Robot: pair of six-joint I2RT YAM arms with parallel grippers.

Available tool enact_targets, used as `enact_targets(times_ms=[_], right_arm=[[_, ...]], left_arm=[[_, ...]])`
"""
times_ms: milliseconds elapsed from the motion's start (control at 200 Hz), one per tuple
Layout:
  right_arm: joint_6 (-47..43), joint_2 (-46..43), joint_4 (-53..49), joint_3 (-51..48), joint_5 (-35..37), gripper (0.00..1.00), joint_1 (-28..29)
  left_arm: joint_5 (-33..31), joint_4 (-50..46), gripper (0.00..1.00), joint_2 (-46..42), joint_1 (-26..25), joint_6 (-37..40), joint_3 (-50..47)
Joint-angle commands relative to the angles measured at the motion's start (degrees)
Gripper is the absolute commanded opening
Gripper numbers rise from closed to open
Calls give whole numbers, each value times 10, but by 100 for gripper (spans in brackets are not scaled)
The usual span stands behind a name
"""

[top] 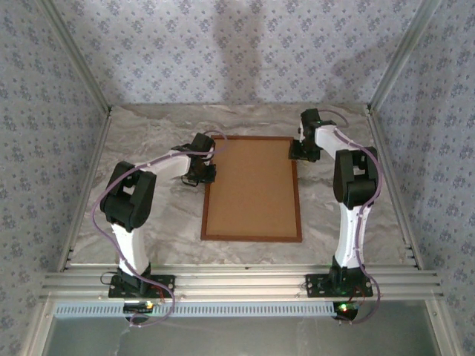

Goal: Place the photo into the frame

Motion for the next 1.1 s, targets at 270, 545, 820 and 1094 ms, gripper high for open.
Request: enact_targets(times_ms=[270, 545, 820, 1094], right_arm=[[-20, 34, -23, 34, 5, 49, 9], [-34, 81, -88, 77, 6, 49, 35], [-58, 137, -166, 151, 92, 51, 63], [-66, 136, -181, 180, 89, 52, 68]], left_arm=[[-2, -80, 13, 17, -9, 15, -14], [3, -79, 13, 18, -11, 15, -9], [6, -78, 13, 20, -16, 14, -9], [2, -79, 13, 16, -17, 13, -8]])
